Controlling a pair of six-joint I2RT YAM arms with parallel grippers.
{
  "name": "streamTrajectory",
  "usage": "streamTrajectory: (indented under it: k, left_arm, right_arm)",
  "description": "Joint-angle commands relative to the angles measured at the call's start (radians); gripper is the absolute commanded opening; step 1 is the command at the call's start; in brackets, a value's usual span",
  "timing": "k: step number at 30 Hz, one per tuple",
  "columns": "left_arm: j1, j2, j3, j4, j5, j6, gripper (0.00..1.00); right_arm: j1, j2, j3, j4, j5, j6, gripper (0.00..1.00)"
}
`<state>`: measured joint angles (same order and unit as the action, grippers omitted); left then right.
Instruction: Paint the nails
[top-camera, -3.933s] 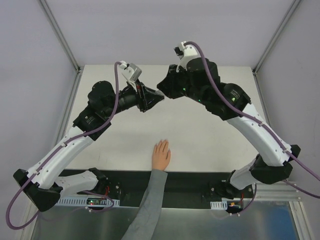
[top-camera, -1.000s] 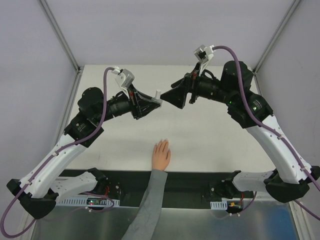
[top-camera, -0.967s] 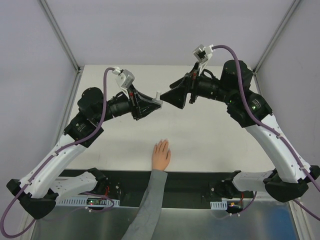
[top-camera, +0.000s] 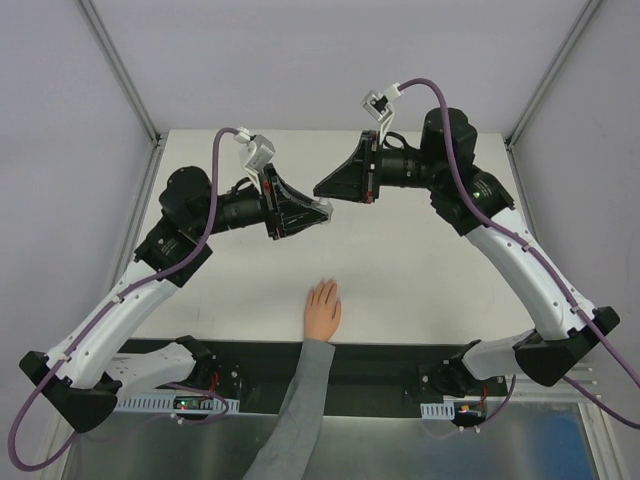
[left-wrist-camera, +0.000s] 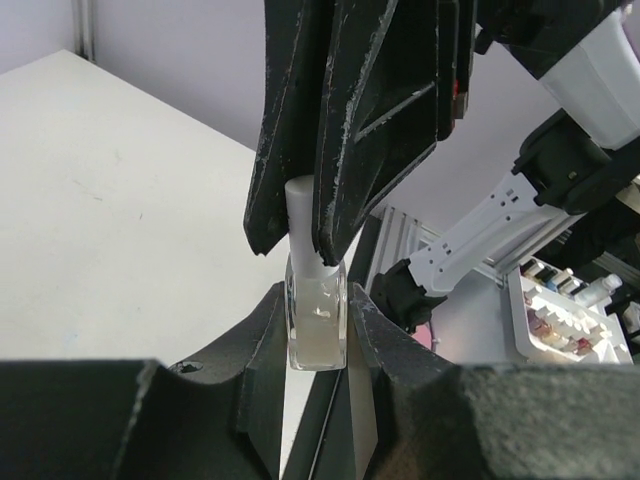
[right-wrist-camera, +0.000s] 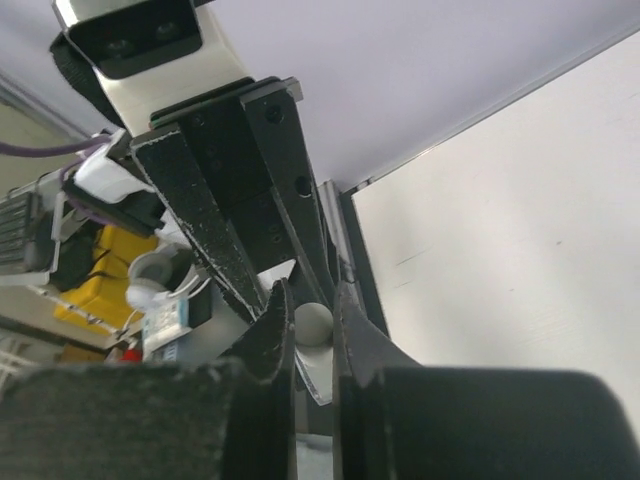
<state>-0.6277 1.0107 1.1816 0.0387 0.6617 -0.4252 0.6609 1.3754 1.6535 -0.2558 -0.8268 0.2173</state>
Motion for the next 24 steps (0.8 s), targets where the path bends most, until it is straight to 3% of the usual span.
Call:
streamTrajectory:
  k: [1, 3, 4, 5, 7, 11, 16, 18, 19, 20, 21, 22, 24]
  left_arm:
    - [0.010, 0.025, 0.055, 0.066, -0.147, 0.063, 0.00]
    - [0.010, 0.026, 0.055, 0.050, -0.311, 0.088, 0.00]
    - [0.008, 0.035, 0.059, 0.044, -0.353, 0.097, 0.00]
    - [0.008, 0.046, 0.065, 0.038, -0.391, 0.114, 0.00]
    - [0.005, 0.090, 0.108, 0.024, -0.428, 0.169, 0.00]
    - [-0.007, 0.147, 0.159, 0.017, -0.436, 0.186, 0.00]
    - [-0.009, 0.144, 0.148, 0.012, -0.398, 0.178, 0.00]
    - [-0.009, 0.134, 0.142, -0.002, -0.349, 0.193, 0.00]
    - [-0.009, 0.125, 0.139, -0.009, -0.327, 0.197, 0.00]
    - [-0.009, 0.118, 0.139, -0.029, -0.288, 0.197, 0.00]
    - [-0.009, 0.108, 0.138, -0.034, -0.260, 0.191, 0.00]
    - [-0.007, 0.100, 0.138, -0.034, -0.237, 0.184, 0.00]
    - [-0.007, 0.077, 0.130, -0.063, -0.151, 0.160, 0.00]
  right_arm:
    - [0.038, -0.048, -0.001, -0.074, 0.098, -0.021, 0.01]
    - [0.100, -0.062, 0.047, -0.217, 0.457, -0.167, 0.01]
    - [0.278, -0.056, 0.159, -0.443, 1.148, -0.197, 0.01]
    - [0.374, -0.027, 0.205, -0.521, 1.448, -0.179, 0.01]
    - [0.501, 0.010, 0.302, -0.545, 1.706, -0.251, 0.01]
    - [0.516, 0.119, 0.437, -0.625, 1.657, -0.222, 0.01]
    - [0.503, 0.071, 0.367, -0.493, 1.524, -0.268, 0.05]
    - [0.458, 0.039, 0.301, -0.423, 1.418, -0.288, 0.24]
    - [0.433, 0.007, 0.278, -0.401, 1.252, -0.286, 0.33]
    - [0.404, -0.013, 0.252, -0.376, 1.147, -0.280, 0.51]
    - [0.341, -0.031, 0.186, -0.317, 1.034, -0.280, 0.59]
    - [0.310, -0.065, 0.157, -0.285, 0.835, -0.282, 0.75]
    - [0.234, -0.090, 0.096, -0.193, 0.648, -0.266, 0.86]
